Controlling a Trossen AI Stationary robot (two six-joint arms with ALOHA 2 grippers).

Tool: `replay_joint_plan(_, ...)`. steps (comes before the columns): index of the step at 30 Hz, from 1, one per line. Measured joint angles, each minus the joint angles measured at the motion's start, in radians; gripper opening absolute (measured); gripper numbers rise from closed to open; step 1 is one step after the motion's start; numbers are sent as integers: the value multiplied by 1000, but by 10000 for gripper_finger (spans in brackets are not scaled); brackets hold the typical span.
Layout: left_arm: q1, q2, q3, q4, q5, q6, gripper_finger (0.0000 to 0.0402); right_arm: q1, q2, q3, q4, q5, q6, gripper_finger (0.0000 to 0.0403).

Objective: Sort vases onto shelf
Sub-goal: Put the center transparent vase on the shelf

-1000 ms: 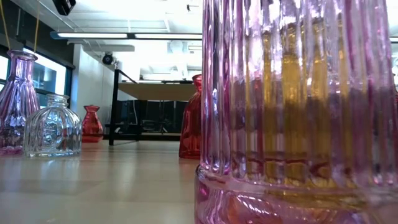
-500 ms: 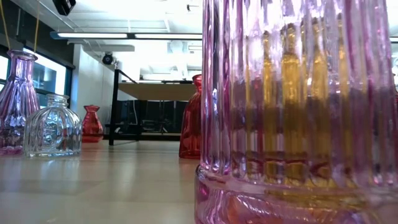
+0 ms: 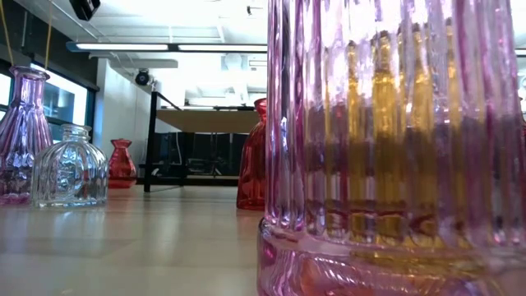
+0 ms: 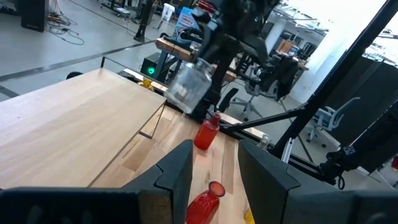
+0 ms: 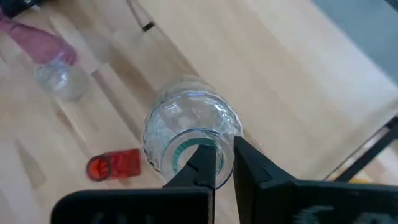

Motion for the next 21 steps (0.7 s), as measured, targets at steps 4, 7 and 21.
replay_joint_plan(4, 0, 0, 0, 0, 0, 0, 120, -65, 0, 28, -14, 2, -49, 3)
replay_joint_plan(7, 0, 0, 0, -1, -1, 0, 120, -121, 0, 44, -24, 0, -99, 3)
replay_joint_plan(21, 0, 0, 0, -5, -63, 0, 120, -414, 0, 50, -32, -43, -443, 3)
